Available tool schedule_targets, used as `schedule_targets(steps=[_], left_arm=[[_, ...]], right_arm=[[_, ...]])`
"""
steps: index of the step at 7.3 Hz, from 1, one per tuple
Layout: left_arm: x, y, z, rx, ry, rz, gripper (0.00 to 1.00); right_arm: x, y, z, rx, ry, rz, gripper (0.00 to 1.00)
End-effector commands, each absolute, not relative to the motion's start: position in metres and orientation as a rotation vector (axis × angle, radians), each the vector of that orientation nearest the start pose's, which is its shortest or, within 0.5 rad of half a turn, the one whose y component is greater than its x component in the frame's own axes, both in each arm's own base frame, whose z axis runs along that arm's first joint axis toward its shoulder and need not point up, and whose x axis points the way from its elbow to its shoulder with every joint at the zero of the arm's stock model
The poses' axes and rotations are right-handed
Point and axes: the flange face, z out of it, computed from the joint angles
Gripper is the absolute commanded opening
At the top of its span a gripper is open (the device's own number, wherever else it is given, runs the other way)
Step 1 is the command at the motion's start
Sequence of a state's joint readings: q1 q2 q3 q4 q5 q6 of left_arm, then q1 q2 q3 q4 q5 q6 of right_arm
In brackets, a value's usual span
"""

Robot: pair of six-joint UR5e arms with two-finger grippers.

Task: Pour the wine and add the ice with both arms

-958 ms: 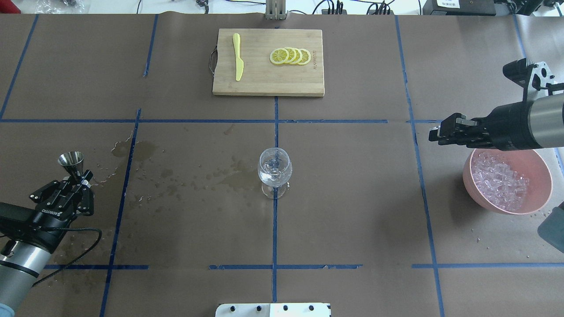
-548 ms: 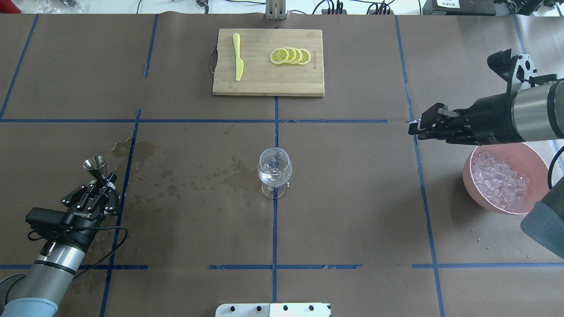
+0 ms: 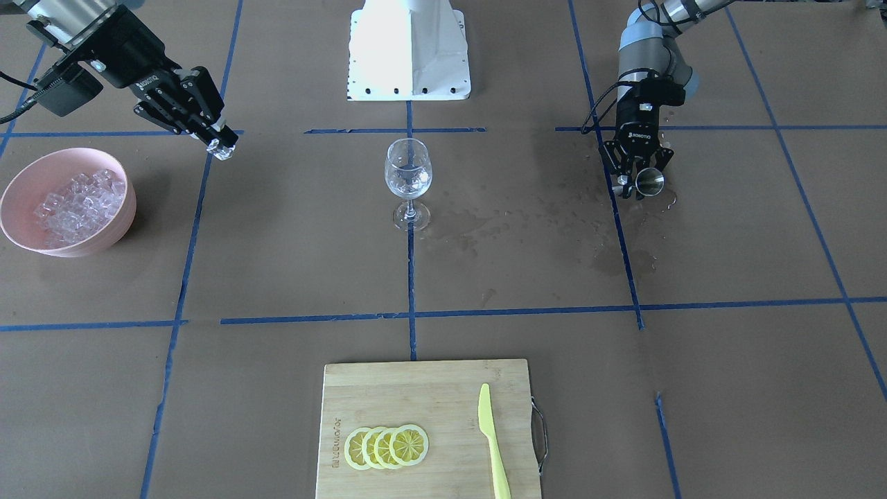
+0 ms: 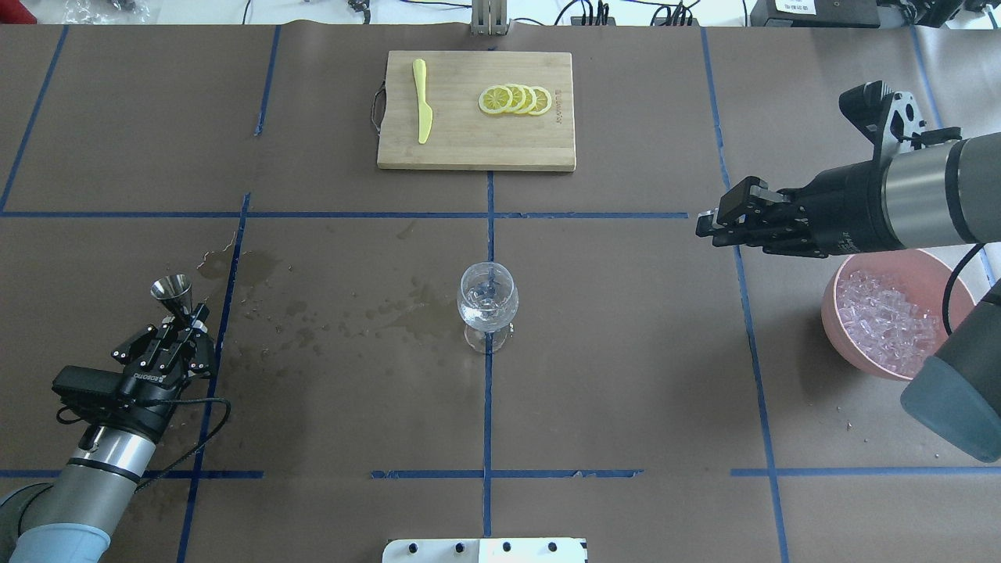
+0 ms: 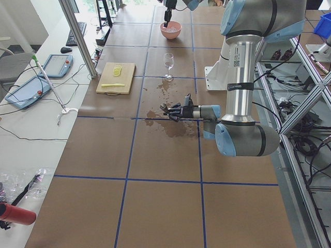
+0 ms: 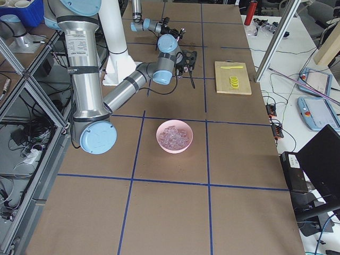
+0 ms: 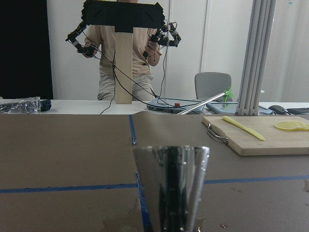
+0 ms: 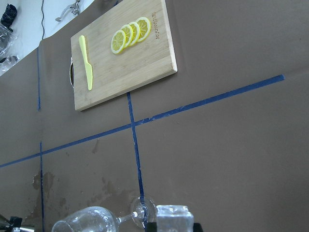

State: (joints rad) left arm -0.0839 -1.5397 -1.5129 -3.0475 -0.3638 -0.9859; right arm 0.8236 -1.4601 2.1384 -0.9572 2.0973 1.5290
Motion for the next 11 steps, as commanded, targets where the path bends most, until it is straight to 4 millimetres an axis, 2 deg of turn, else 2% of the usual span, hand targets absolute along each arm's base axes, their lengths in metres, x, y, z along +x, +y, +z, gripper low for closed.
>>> schedule_targets(steps=[1,2,3,5,9,11], left_arm=[[0.407,-0.266,0.532,1.304,0.778,-0.432,0.07],[0.406,-0.268,0.532,1.308,0.769,-0.425,0.19],[0.405,-0.269,0.532,1.31,0.766,-0.426,0.25],[0.404,-0.271,0.532,1.31,0.763,-0.426,0.26],[0.403,-0.272,0.533,1.308,0.763,-0.423,0.35],[0.404,-0.273,0.532,1.309,0.764,-0.425,0.34]], right_arm=[[-0.26,-0.393,0.265,0.115,-1.333,0.314,0.0],[-0.262,-0.391,0.266,0.112,-1.333,0.31,0.0],[-0.265,-0.389,0.264,0.11,-1.336,0.304,0.0],[-0.267,-0.389,0.26,0.112,-1.343,0.297,0.0],[-0.271,-0.387,0.259,0.107,-1.344,0.289,0.0],[-0.273,-0.386,0.26,0.104,-1.343,0.287,0.0]])
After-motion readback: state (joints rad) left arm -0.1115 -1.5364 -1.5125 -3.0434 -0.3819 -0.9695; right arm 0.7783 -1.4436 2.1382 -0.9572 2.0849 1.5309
